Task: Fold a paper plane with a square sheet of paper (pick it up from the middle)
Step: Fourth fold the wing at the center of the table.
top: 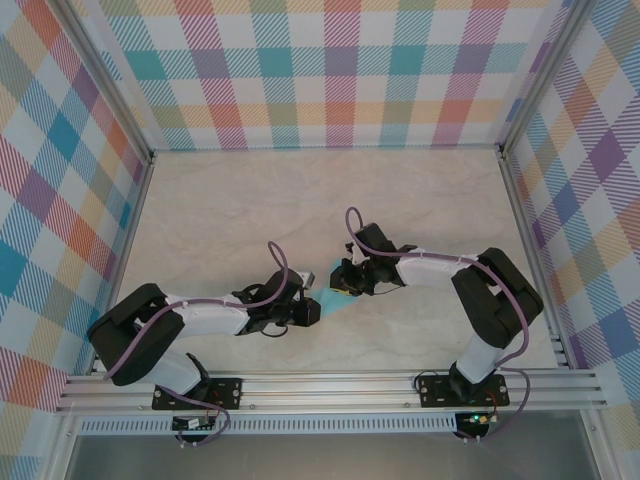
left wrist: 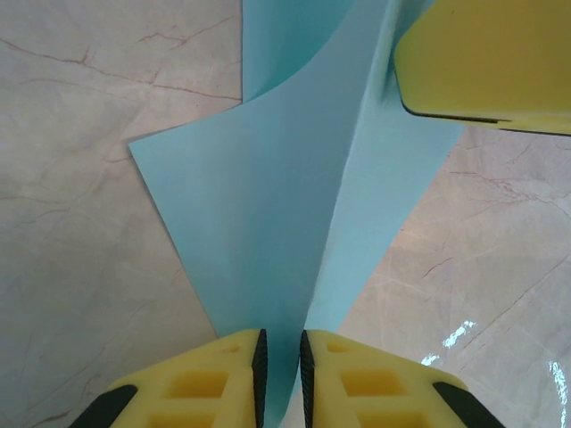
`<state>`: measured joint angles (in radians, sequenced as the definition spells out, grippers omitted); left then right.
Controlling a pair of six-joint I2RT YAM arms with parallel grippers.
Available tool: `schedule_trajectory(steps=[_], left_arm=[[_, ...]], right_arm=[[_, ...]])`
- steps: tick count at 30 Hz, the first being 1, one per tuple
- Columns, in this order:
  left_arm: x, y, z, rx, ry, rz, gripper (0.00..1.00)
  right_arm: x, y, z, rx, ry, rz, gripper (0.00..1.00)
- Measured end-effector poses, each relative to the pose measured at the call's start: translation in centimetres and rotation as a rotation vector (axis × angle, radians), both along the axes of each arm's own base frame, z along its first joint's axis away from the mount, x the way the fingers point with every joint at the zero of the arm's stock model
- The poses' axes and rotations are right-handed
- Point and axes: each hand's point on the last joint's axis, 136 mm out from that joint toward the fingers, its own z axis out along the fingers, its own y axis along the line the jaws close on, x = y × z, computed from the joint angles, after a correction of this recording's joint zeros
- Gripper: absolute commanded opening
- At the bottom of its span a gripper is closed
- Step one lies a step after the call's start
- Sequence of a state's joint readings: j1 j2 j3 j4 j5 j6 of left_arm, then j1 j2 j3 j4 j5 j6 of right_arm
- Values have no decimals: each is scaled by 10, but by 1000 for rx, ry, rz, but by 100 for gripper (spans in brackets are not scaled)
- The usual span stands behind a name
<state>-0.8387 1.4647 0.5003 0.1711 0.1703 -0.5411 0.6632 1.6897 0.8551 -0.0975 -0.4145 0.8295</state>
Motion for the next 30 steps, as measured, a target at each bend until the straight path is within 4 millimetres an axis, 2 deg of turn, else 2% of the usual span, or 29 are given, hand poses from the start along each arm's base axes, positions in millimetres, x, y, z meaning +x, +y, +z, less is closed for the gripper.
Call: schedule_trajectory(steps=[7, 11, 21, 26, 30], left_arm=[[-2, 1, -1, 9, -2, -16, 2], [-3, -1, 0, -2, 10, -20, 2], [-6, -9, 0, -33, 61, -24, 4], [-6, -10, 0, -34, 69, -25, 6], [-6, -10, -1, -34, 70, -21, 13]], right_arm=[[0, -1, -1, -7, 1, -3, 18], [0, -2, -2, -10, 4, -4, 19], [-11, 9, 16, 47, -15, 42, 23], [-13, 9, 14, 31, -18, 45, 22], [-12, 8, 11, 21, -19, 38, 21]])
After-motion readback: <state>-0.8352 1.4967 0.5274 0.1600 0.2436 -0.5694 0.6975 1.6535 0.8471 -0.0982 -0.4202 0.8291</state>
